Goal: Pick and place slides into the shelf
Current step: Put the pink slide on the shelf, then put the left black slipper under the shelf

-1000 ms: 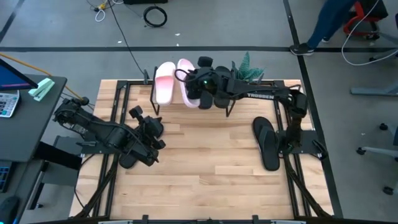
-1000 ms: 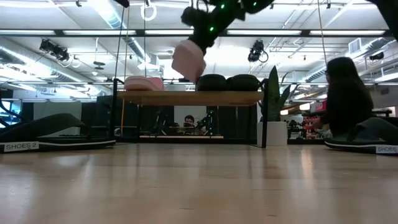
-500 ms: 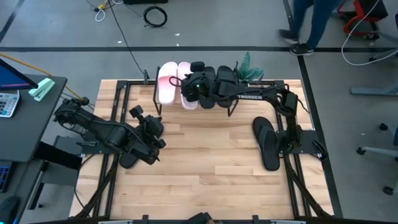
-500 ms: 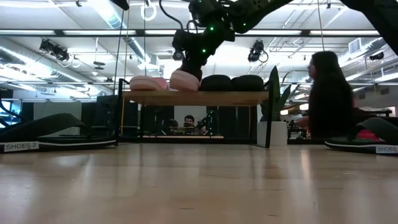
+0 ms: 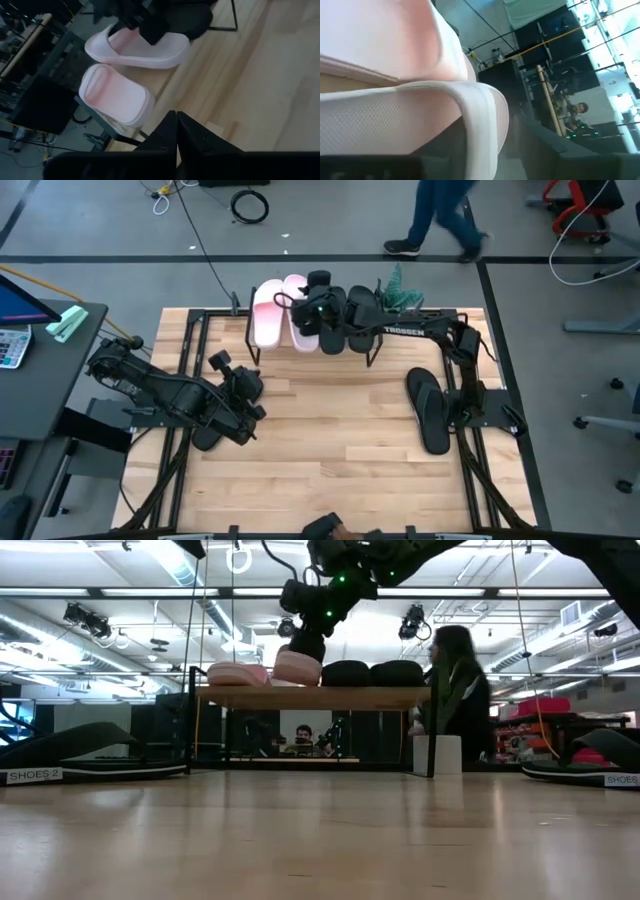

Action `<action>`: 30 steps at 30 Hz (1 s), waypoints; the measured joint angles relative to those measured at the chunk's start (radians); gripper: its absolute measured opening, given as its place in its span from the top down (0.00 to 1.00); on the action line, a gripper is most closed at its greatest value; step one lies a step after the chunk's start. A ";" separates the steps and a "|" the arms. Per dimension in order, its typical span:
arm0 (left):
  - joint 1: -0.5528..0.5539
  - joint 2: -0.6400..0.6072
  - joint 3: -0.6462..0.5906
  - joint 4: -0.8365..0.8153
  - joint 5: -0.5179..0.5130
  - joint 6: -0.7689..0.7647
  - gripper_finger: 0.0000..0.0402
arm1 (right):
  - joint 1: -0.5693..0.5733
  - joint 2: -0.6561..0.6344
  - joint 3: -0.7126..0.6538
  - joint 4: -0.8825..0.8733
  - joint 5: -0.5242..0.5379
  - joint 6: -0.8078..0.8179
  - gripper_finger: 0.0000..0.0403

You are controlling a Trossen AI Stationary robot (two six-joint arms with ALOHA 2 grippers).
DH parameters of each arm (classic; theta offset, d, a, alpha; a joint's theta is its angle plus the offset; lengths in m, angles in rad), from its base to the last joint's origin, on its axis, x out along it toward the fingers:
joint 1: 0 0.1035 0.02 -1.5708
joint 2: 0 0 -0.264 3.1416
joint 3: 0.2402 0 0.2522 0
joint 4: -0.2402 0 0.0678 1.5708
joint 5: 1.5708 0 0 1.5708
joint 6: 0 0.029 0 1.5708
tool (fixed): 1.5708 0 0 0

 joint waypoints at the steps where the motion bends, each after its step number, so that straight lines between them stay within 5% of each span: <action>1: 0.000 0.000 0.000 0.000 0.007 0.000 0.97 | -0.006 0.000 0.000 -0.001 -0.012 0.013 0.58; 12: 0.000 0.000 0.000 -0.001 0.023 0.000 0.95 | -0.047 -0.002 0.000 -0.157 -0.158 0.085 0.49; 22: 0.000 0.000 0.000 -0.001 0.023 0.001 0.98 | 0.007 -0.032 0.000 -0.170 -0.035 0.064 0.49; 30: 0.000 0.000 0.000 -0.001 0.096 -0.030 0.94 | 0.182 -0.165 0.000 -0.328 0.123 0.112 0.54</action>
